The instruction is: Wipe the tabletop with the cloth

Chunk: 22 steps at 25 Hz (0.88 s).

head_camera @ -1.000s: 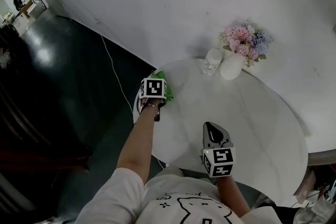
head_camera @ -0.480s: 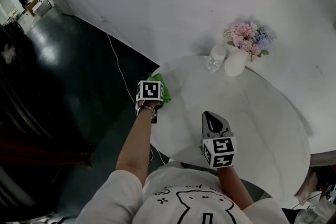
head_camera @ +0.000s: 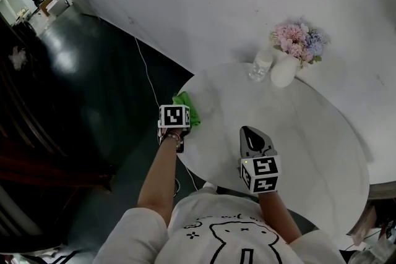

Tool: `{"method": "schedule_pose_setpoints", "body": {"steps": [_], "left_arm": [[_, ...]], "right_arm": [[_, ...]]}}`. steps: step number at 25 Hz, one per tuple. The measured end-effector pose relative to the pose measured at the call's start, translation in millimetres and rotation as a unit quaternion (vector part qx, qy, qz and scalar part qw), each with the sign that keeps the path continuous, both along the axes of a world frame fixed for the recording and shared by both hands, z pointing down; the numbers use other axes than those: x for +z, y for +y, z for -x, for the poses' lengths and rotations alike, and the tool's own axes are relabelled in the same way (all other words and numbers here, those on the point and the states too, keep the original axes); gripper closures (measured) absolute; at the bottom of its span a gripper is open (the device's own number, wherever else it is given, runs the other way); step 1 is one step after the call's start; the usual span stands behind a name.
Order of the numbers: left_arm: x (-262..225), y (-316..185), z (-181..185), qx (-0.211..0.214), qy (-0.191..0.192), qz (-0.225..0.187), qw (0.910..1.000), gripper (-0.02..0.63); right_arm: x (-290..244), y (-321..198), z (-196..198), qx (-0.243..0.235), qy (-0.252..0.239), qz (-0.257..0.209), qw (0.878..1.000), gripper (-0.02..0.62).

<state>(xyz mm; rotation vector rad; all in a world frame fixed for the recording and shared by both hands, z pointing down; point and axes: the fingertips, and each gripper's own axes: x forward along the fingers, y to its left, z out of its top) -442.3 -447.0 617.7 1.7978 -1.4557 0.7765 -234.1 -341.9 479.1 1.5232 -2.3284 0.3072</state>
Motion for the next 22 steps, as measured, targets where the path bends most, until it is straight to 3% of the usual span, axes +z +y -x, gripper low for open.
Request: {"method": "schedule_pose_setpoints", "body": {"steps": [17,22], "left_arm": [[0.9,77.8,32.0,-0.055,0.008,-0.002,0.9985,0.528],[2.7,104.8,31.1,-0.069,-0.012,0.012,0.9975,0.545]], "right_arm": [[-11.5,27.8,-12.6,-0.003,-0.005,-0.003,1.000,0.597],[-17.2,48.7,-16.8,-0.014,-0.004,-0.002,1.000,0.597]]}}
